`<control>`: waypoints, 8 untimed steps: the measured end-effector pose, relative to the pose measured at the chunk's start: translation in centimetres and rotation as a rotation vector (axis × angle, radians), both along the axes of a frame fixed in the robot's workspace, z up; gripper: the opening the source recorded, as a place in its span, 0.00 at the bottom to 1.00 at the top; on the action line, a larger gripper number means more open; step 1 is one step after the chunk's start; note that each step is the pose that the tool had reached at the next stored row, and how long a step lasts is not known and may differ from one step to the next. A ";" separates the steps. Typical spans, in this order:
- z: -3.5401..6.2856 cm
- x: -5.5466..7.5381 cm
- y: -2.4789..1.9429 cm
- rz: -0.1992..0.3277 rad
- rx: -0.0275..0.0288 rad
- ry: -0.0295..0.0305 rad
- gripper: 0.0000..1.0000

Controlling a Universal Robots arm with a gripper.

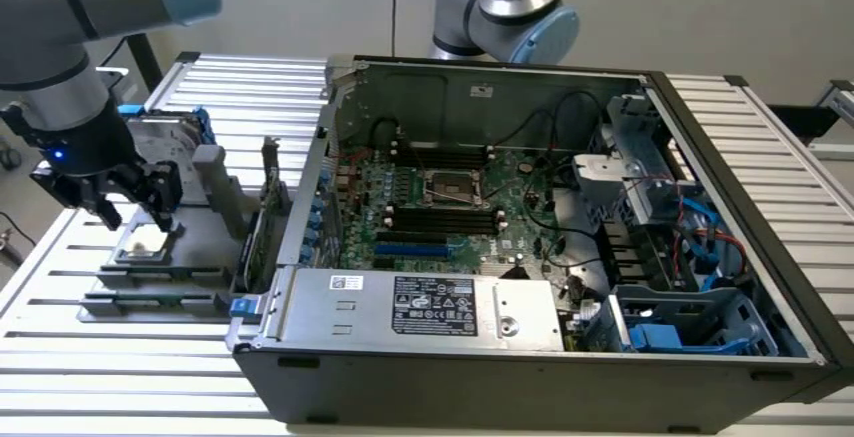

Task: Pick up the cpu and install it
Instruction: 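Pick up the cpu and move it towards the insertion slot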

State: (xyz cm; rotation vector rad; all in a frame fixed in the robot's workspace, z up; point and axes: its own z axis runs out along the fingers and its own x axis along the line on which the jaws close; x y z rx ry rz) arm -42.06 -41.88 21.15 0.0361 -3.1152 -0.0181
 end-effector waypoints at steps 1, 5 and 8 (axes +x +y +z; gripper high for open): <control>-0.18 0.0 0.00 0.000 0.0000 0.0000 0.65; -0.91 0.0 0.00 0.001 0.0000 0.0000 0.65; -1.34 0.0 0.00 0.001 0.0000 0.0000 0.65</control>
